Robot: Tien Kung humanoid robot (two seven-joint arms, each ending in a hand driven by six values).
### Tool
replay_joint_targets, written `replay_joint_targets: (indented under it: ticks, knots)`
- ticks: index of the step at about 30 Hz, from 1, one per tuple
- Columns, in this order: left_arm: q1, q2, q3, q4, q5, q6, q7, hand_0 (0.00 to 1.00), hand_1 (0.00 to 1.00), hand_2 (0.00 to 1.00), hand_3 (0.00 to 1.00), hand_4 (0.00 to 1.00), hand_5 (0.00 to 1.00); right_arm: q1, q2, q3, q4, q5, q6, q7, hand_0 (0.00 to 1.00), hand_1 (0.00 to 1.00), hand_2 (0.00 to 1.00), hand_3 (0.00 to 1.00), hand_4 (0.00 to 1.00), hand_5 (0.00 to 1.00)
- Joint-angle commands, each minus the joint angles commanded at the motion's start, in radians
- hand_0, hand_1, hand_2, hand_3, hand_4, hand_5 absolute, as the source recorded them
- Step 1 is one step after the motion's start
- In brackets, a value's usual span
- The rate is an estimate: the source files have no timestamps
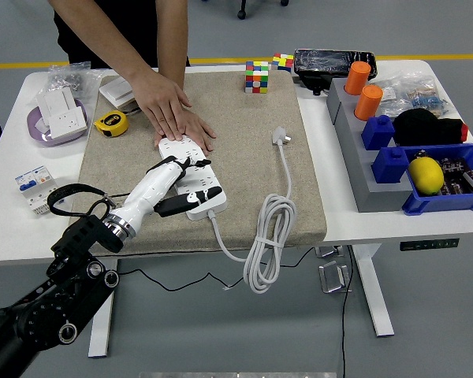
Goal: Pick up the plug,place it near the board,insert it into the board,press the button
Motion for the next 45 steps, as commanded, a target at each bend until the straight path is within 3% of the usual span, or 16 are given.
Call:
replay_joint_targets:
  ticks: [7,15,19,21,22,24,26,34,45]
  knots:
    - [-0.006,-0.004,-0.014,0.009,0.006,0.002,-0.002,0.901,0.902,0.842,0.838,0.998,0.998,-0.002,0.0,-0.002,0.0,-0.001,0.001,-0.001,0.823,0.781,0.755,0.761,0.998,0.998]
    - [0.053,-0.002,-0.032,-0.135,0.005,0.013,0.001,0.901,0.9,0.84,0.838,0.998,0.998,-0.006,0.001,-0.005,-0.002,0.0,0.003,-0.005,0.823,0.781,0.755,0.761,0.998,0.998]
    - [0.082,-0.01,-0.065,-0.181,0.081,0.038,0.018,0.913,0.909,0.854,0.84,0.998,0.998,-0.005,0.002,-0.003,-0.002,-0.002,0.004,-0.006,0.823,0.781,0.755,0.761,0.998,0.998]
    - [0.089,-0.013,-0.084,-0.177,0.14,0.053,0.037,0.913,0.909,0.854,0.84,0.998,0.998,-0.004,0.002,-0.004,-0.002,-0.001,0.005,-0.007,0.823,0.781,0.755,0.761,0.998,0.998]
    - [0.093,-0.013,-0.096,-0.172,0.177,0.06,0.056,0.984,0.947,0.891,0.85,0.998,0.998,-0.004,0.002,-0.004,-0.003,0.0,0.005,-0.007,0.823,0.781,0.755,0.761,0.998,0.998]
    - [0.099,-0.012,-0.127,-0.153,0.252,0.056,0.101,0.984,0.947,0.891,0.85,0.998,0.998,-0.005,0.002,-0.003,-0.002,0.0,0.006,-0.008,0.823,0.781,0.755,0.761,0.998,0.998]
    - [0.1,-0.012,-0.146,-0.135,0.286,0.054,0.112,0.984,0.947,0.891,0.85,0.998,0.998,-0.005,0.002,-0.006,-0.003,0.003,0.006,-0.008,0.823,0.781,0.755,0.761,0.998,0.998]
    - [0.109,-0.01,-0.204,-0.075,0.286,0.043,0.136,0.997,0.957,0.897,0.845,0.998,0.998,-0.004,0.002,-0.001,-0.004,0.003,0.008,-0.009,0.823,0.781,0.755,0.76,0.998,0.998]
    - [0.105,-0.011,-0.168,-0.068,0.286,0.031,0.128,0.994,0.954,0.892,0.846,0.998,0.998,0.001,0.002,0.003,-0.004,0.003,0.009,-0.011,0.823,0.782,0.756,0.76,0.998,0.998]
